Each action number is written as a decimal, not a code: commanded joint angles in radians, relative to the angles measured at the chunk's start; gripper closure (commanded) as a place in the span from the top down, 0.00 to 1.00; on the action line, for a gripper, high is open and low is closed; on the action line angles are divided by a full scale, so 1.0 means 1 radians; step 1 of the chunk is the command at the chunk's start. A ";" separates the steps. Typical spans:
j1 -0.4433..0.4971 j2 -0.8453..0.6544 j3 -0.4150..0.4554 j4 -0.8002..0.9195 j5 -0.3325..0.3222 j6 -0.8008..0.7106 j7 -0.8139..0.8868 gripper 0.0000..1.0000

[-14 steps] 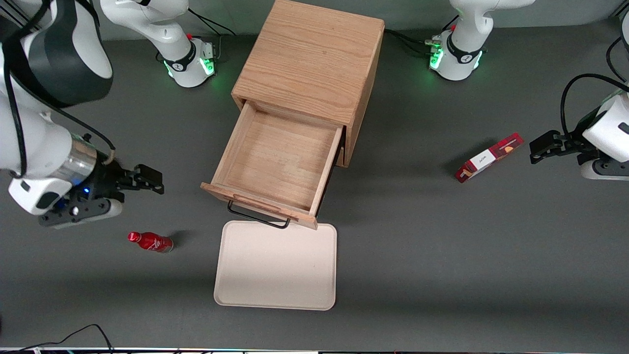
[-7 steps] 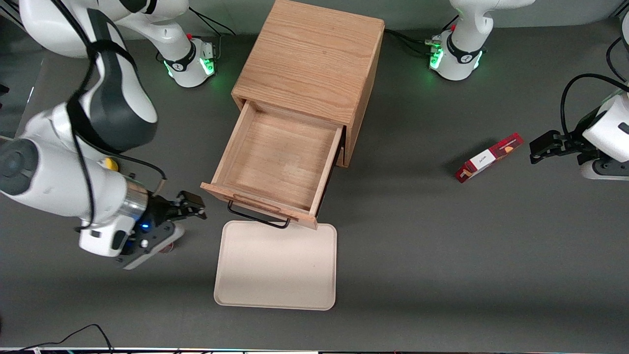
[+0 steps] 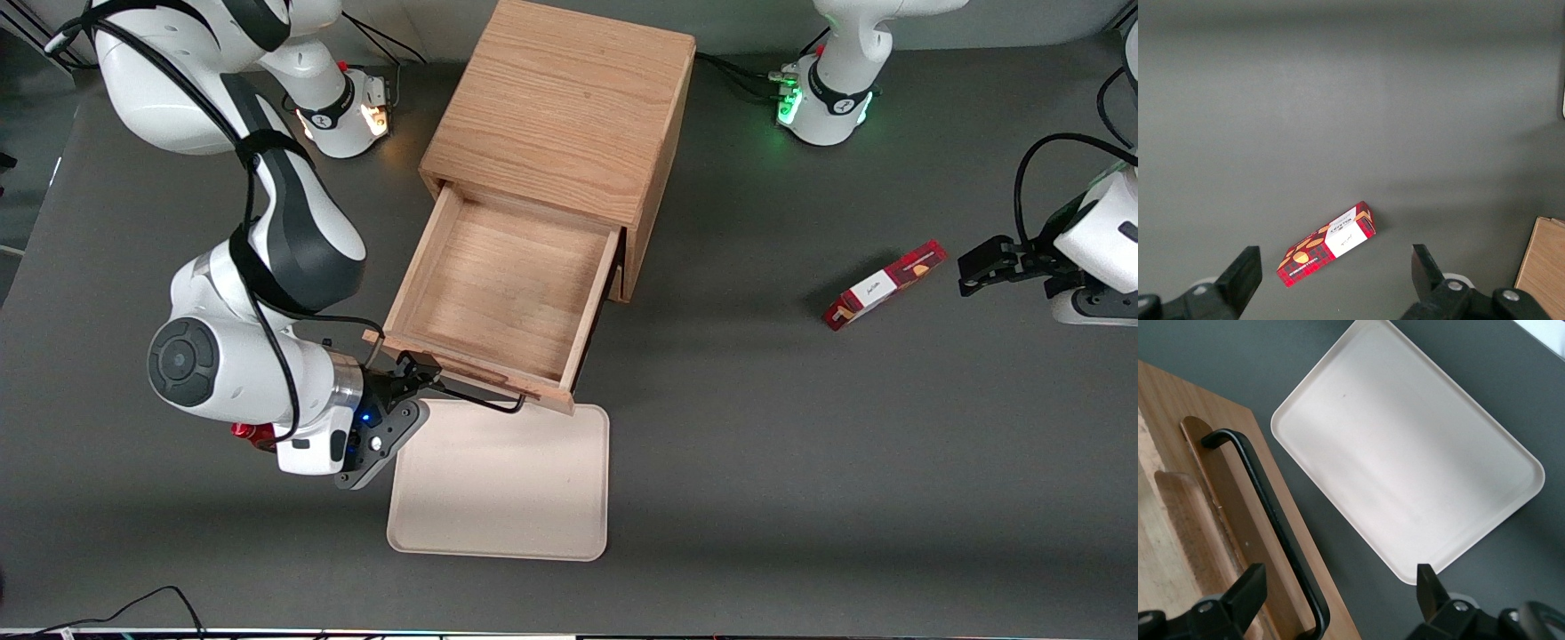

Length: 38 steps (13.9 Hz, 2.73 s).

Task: Close top drawer
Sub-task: 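Lower the right gripper to the front of the open drawer by its handle, then push the drawer front with the right gripper into the cabinet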

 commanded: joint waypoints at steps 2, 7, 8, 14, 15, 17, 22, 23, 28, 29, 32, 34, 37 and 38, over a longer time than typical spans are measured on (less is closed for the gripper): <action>0.001 0.028 0.002 0.033 0.018 -0.017 -0.047 1.00; 0.022 0.044 0.004 0.019 0.018 -0.016 -0.040 1.00; 0.028 0.047 0.004 0.016 0.018 -0.013 -0.040 1.00; 0.031 0.061 0.004 0.001 0.015 -0.005 -0.043 1.00; 0.033 0.061 0.004 -0.007 0.015 -0.005 -0.038 1.00; 0.044 0.059 0.004 -0.024 0.010 -0.005 -0.038 1.00; 0.048 0.039 0.007 -0.064 0.000 -0.005 -0.040 1.00; 0.050 0.035 0.008 -0.071 -0.001 -0.008 -0.040 1.00; 0.068 -0.033 0.015 -0.165 -0.005 -0.008 -0.040 1.00; 0.068 -0.047 0.018 -0.183 -0.005 -0.007 -0.040 1.00; 0.084 -0.090 0.018 -0.237 -0.005 -0.005 -0.040 1.00; 0.096 -0.111 0.018 -0.265 -0.005 -0.004 -0.040 1.00; 0.110 -0.140 0.019 -0.323 -0.007 0.022 -0.040 1.00; 0.110 -0.152 0.019 -0.347 -0.010 0.038 -0.038 1.00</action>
